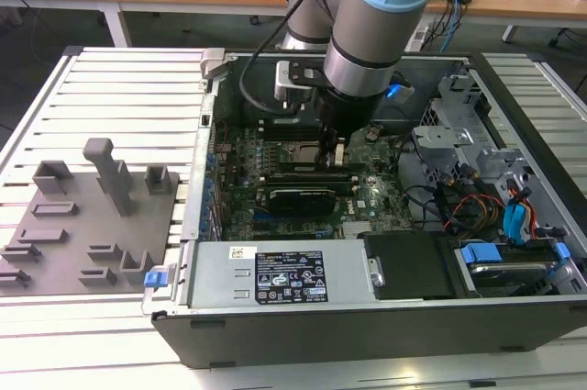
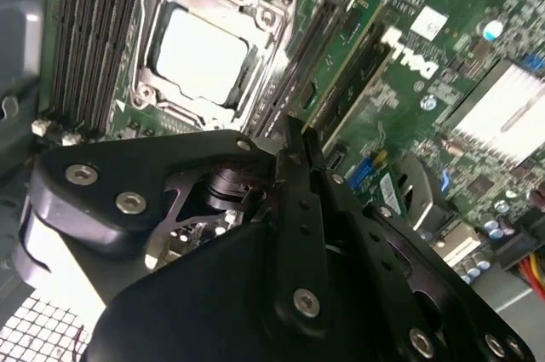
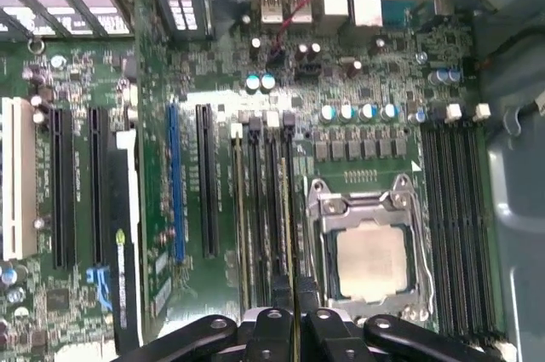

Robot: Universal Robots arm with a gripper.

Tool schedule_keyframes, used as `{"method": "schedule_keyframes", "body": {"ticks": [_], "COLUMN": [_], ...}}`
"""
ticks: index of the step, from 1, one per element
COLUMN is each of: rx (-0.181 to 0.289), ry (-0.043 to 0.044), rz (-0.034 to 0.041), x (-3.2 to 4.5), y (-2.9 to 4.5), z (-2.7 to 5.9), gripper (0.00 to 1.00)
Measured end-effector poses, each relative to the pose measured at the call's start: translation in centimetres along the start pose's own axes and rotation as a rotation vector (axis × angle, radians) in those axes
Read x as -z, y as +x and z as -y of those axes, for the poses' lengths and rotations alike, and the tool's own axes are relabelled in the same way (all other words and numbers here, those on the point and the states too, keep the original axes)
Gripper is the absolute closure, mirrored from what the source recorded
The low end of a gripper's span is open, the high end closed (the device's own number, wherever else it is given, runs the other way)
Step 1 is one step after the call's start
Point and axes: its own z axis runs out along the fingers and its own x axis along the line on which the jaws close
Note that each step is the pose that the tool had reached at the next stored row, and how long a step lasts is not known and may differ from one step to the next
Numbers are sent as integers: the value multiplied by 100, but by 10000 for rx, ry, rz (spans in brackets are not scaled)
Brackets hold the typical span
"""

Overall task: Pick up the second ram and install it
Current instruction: 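Insert the second ram into the second slot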

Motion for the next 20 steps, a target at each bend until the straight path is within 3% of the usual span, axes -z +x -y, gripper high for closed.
{"method": "schedule_keyframes", "body": {"ticks": [2,4,6,8,20], "rx": [-17,-20,-18,-1,130], "ry": [21,24,23,17,4], "rz": [-222,-267,-254,-190,-202], "x": [-4,-12,-22,-38,-122], "y": [3,5,7,10,10], "z": [-42,-77,-100,-110,-104], "gripper": [87,87,87,87,87]}}
